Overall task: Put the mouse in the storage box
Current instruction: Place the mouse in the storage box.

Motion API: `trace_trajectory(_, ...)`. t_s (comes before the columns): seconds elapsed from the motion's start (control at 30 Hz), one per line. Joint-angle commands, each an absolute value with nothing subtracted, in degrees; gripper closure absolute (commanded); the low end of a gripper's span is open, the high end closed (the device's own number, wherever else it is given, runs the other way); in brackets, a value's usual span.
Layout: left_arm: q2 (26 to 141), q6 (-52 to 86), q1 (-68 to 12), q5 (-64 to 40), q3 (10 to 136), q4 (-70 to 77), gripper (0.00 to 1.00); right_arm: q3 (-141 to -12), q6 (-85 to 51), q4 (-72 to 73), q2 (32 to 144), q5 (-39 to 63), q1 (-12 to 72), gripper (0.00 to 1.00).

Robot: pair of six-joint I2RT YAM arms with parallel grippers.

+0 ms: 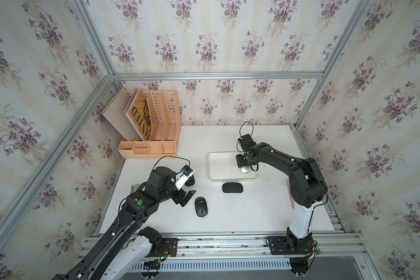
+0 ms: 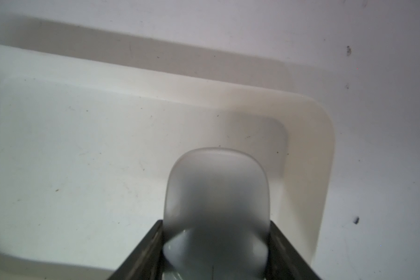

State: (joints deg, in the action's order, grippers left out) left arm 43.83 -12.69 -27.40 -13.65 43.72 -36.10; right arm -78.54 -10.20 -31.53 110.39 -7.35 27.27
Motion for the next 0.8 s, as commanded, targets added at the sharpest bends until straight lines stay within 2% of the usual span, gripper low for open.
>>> trace_trajectory(0.0, 44.1, -13.3, -27.4, -13.6, 43.6, -34.7, 0.01, -79.4, -8.9, -31.0, 111.4, -10.5, 27.1, 0.54)
trace_trajectory(0.4, 44.3, -13.2, -27.4, -13.8, 43.7, -34.6, 0.01, -79.1, -10.2, -29.4, 114.4, -10.8, 26.6, 0.54)
trace_trajectory(0.6, 44.0, -13.2, -27.4, -13.7, 43.6, -34.6, 0.01, -78.5, -10.7, -29.3, 114.2, -11.4, 26.6, 0.41)
trace_trajectory(0.77, 43.8, -13.3, -27.4, -13.7, 43.6, -34.6, 0.01, -78.1, -11.0, -29.4, 113.4, -12.1, 26.6, 0.37)
